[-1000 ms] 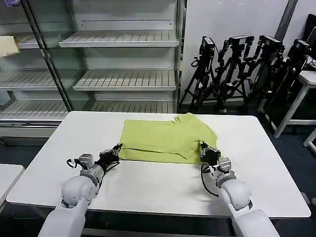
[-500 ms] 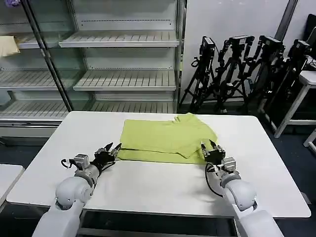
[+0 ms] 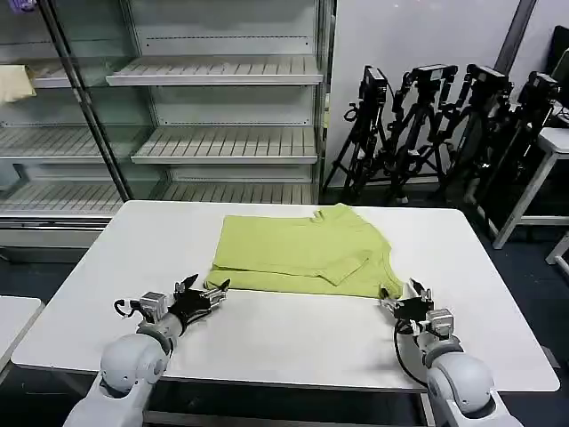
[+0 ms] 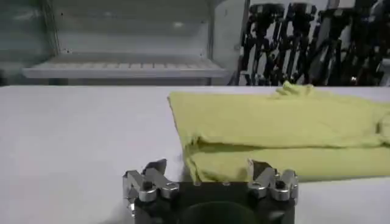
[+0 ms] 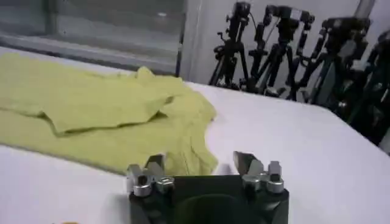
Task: Fold and organize the clothes.
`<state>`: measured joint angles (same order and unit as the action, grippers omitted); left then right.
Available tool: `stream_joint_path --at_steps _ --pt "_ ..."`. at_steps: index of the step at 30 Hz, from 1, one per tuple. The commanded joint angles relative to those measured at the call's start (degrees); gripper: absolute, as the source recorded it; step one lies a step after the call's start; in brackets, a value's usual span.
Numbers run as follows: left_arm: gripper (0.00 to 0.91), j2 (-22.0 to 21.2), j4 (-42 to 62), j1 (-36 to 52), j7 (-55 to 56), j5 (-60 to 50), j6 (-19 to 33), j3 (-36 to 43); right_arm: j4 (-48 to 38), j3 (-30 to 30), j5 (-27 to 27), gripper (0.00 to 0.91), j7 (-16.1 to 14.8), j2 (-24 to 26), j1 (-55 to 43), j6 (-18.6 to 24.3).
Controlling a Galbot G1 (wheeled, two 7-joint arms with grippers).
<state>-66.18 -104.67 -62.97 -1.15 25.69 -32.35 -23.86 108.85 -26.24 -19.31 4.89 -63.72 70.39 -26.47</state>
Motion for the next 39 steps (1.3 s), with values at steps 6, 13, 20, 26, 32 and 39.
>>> stream_joint_path --at_steps 6,13,20,26,32,39 --pt "0.010 -0.03 1.51 -0.48 -2.58 -3.68 -0.69 0.52 1.68 -0.84 -1.57 0.000 -1.02 0.26 2.03 -0.96" --pt "0.000 0.99 -5.02 -5.84 -4.74 -7.00 -0.65 -1.08 5.84 -1.62 -1.24 0.000 -1.61 0.32 5.32 -0.18" --pt "0.000 1.84 -12.99 -13.54 -4.99 -7.58 -0.50 -3.72 11.99 -3.95 -0.46 0.000 -2.67 0.68 13.06 0.86" --pt "0.000 3.58 -21.07 -24.63 -4.17 -8.93 0.87 -7.92 17.60 -6.57 0.42 0.000 -3.28 1.00 20.63 2.32" --pt "0.000 4.16 -24.74 -30.44 -3.11 -9.03 1.41 -12.88 21.37 -7.77 2.34 0.000 -3.59 0.38 26.99 4.32" --pt "0.453 5.09 -26.89 -37.06 -9.99 -10.03 1.53 -18.32 24.04 -7.38 3.45 0.907 -3.70 0.01 31.59 3.76"
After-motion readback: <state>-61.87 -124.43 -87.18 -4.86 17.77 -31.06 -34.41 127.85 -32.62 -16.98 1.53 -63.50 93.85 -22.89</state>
